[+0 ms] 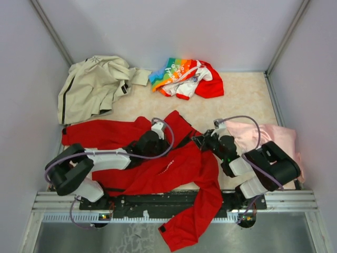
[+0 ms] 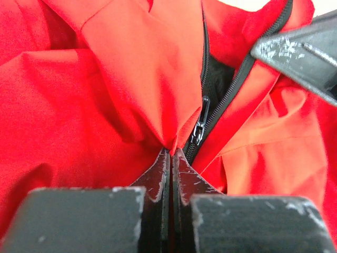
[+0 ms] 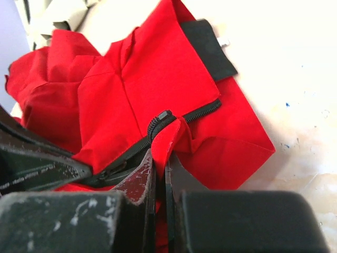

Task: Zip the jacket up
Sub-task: Zip the zipper on the jacket.

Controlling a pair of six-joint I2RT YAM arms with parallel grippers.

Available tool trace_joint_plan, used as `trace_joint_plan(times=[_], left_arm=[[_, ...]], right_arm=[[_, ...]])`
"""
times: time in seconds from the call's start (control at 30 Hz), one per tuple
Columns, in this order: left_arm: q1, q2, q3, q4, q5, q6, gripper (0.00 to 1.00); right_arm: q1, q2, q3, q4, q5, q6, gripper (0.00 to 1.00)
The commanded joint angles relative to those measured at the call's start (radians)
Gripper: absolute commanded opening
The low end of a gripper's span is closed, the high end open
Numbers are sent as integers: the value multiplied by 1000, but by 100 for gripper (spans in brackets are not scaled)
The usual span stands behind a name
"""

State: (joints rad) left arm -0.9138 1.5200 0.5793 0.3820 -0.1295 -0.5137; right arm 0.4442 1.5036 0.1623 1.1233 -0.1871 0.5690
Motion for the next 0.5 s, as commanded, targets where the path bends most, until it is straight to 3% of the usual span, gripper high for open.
trace_joint_plan(times=[0.0, 0.13, 0.3, 0.4, 0.47], left_arm=[[65, -93, -66, 106, 94, 4, 0], [99, -191, -66, 98, 103, 31, 0], [113, -314, -89, 137, 84, 75, 0], [113, -360, -108, 185, 104, 107, 0], [113, -380, -119, 213, 117, 130, 0]], right_arm=[[1, -103, -52, 144, 38, -49, 0], [4, -208, -78, 106, 45, -88, 0], [12, -334, -38, -112, 57, -146, 1], [22, -385, -12, -206, 47, -160, 6], [29, -427, 18, -284, 41, -161, 15]])
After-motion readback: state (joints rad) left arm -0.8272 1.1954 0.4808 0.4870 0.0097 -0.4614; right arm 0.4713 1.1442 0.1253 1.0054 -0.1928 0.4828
